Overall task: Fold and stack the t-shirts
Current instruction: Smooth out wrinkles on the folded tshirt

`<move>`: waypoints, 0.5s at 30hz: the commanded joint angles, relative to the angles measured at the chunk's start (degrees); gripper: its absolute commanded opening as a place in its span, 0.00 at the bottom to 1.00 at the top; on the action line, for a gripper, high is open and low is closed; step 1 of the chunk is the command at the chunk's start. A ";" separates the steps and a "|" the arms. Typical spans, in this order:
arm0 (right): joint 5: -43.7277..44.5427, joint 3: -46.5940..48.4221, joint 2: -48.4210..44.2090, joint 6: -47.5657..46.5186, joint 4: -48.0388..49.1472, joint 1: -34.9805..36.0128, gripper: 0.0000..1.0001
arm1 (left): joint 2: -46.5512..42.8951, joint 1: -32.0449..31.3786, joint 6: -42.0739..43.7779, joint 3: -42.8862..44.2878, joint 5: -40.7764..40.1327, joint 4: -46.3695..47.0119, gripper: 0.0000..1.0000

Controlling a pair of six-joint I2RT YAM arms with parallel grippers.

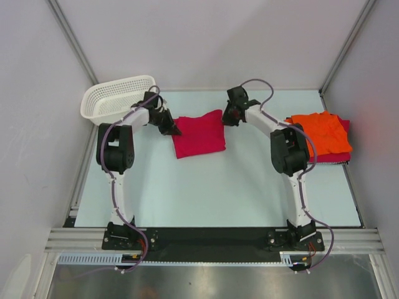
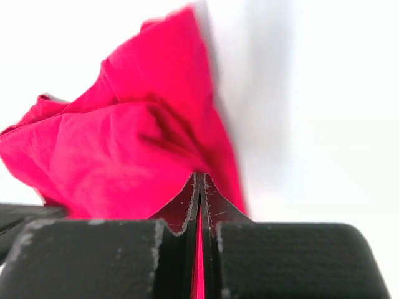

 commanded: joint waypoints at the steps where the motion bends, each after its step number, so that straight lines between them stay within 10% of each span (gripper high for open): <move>1: 17.26 1.57 -15.53 -12.16 -5.07 1.25 0.03 | -14.27 2.54 4.59 -1.45 -4.56 -1.85 0.04; 5: 22.72 -1.67 -28.00 -17.01 -4.02 1.87 0.08 | -25.87 2.28 2.32 -4.96 0.71 3.06 0.17; 7: 24.56 -3.52 -34.58 -18.25 -3.75 1.43 0.16 | -30.35 0.62 0.39 -6.20 2.82 6.15 0.39; 11: 23.53 -9.14 -43.05 -20.79 -3.75 -0.24 0.63 | -33.80 -5.79 -1.90 -9.18 3.71 9.12 0.99; 15: 21.33 -15.64 -49.03 -20.80 -7.26 -2.34 1.00 | -33.90 -14.48 -2.44 -12.61 3.45 12.21 1.00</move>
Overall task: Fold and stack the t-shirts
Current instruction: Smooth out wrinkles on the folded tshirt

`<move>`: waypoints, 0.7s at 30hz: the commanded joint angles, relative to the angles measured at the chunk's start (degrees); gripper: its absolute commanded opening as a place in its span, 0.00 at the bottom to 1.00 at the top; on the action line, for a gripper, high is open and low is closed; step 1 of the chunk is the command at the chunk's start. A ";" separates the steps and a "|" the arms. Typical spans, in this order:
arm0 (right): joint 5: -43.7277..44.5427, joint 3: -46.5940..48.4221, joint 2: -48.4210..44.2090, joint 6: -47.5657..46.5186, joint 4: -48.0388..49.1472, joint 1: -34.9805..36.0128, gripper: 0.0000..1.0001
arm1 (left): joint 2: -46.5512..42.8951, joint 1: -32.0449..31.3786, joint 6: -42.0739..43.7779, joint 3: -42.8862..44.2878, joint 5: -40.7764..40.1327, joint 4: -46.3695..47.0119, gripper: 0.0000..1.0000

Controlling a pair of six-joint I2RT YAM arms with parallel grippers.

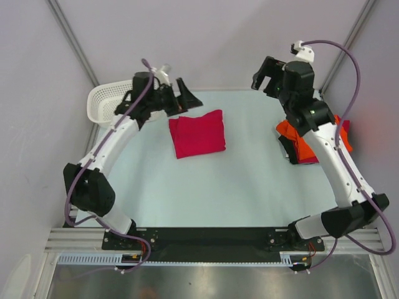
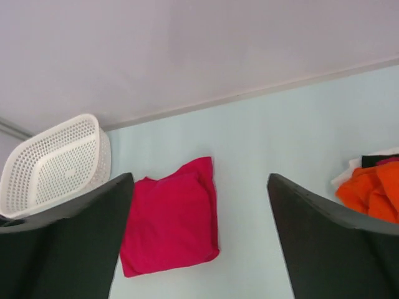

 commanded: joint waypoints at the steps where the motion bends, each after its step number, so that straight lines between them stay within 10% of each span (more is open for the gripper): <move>1: -0.42 -7.83 -2.34 -2.07 -5.21 -2.06 1.00 | 3.95 -9.00 -0.95 -3.61 3.20 2.47 1.00; 21: 16.87 -24.36 -21.60 6.37 -15.76 -9.19 1.00 | 39.81 -32.91 -16.84 23.90 12.61 10.34 1.00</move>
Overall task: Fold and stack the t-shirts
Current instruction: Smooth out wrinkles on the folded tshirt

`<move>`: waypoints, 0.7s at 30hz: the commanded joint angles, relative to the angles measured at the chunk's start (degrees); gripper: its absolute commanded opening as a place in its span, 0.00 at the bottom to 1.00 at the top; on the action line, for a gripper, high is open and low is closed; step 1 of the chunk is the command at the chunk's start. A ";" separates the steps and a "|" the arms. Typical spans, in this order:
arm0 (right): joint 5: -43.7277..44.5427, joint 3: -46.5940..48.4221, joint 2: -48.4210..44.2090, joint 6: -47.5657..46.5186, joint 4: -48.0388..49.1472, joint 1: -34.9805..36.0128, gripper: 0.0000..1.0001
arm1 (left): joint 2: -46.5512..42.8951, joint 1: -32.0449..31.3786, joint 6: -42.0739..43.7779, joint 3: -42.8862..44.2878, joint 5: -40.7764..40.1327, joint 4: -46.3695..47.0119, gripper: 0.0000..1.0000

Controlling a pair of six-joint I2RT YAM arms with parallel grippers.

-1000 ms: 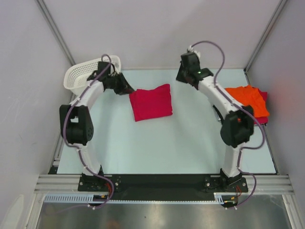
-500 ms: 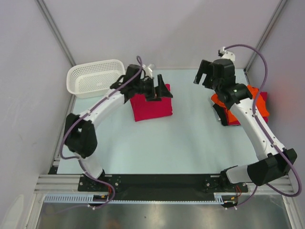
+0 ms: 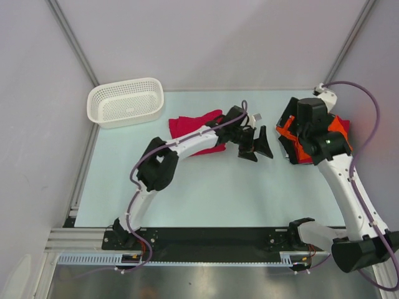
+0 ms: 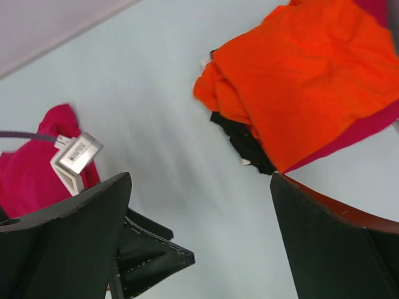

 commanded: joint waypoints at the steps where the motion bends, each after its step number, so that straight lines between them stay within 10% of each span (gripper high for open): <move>1: 9.23 -1.94 -3.70 2.37 0.13 -1.89 1.00 | 4.77 -1.07 -9.39 5.62 4.46 9.34 1.00; 10: 0.50 -8.27 2.34 0.69 -1.79 -9.97 1.00 | 12.08 -0.81 -22.50 12.23 6.04 20.25 0.96; 21: -2.97 -7.57 12.98 -2.11 -7.15 -10.06 1.00 | -13.31 19.92 -4.67 0.80 2.54 3.22 1.00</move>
